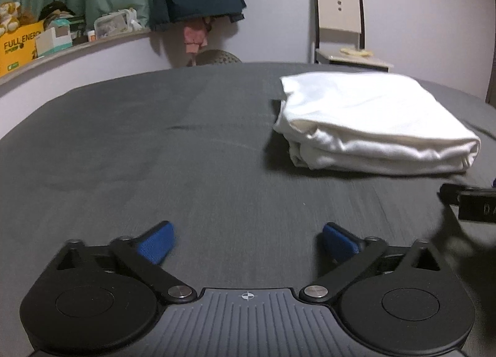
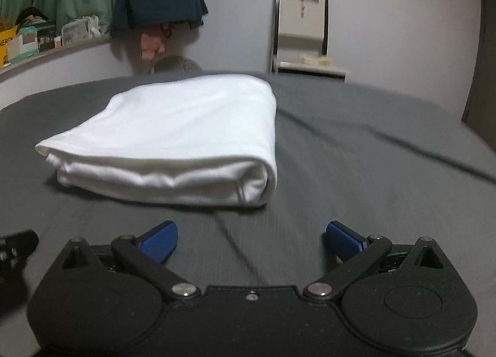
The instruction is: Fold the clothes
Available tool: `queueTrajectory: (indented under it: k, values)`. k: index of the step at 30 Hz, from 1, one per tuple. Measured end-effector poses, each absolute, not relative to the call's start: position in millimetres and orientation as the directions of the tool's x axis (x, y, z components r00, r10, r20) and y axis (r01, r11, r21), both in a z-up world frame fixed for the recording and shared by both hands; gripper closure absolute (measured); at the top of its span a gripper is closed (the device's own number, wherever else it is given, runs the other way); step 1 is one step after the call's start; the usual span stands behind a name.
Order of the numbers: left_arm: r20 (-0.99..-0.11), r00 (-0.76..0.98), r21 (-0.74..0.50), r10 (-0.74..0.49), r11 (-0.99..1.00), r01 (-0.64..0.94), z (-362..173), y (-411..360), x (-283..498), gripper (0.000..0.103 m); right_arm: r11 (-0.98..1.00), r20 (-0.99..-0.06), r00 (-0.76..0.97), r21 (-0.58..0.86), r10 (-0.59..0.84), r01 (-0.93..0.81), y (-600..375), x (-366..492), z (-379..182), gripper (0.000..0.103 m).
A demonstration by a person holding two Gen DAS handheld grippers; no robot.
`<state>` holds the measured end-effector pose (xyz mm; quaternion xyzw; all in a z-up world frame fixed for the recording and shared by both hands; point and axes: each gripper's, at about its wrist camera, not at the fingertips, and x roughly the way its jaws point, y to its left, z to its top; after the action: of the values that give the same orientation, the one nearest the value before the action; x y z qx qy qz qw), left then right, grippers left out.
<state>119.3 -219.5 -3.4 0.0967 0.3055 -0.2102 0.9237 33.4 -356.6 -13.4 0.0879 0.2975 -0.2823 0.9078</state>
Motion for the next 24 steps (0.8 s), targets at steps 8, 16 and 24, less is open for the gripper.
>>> queueTrajectory:
  k: [8,16,24]
  values:
    - [-0.601,0.726,0.039,-0.333,0.896,0.443,-6.7,-221.9,123.6,0.000,0.827,-0.592,0.666,0.000,-0.453,0.563,-356.0,32.5,-18.2,0.000]
    - [-0.591,0.731,0.032,-0.340,0.896,0.443,-8.4,-220.1,123.7,0.000,0.828,-0.588,0.671,0.002,-0.453,0.561,-356.1,33.1,-18.8,0.000]
    - [-0.592,0.728,0.020,-0.346,0.896,0.443,-8.8,-219.2,124.7,0.000,0.867,-0.587,0.704,0.006,-0.400,0.497,-348.1,30.5,-17.4,0.000]
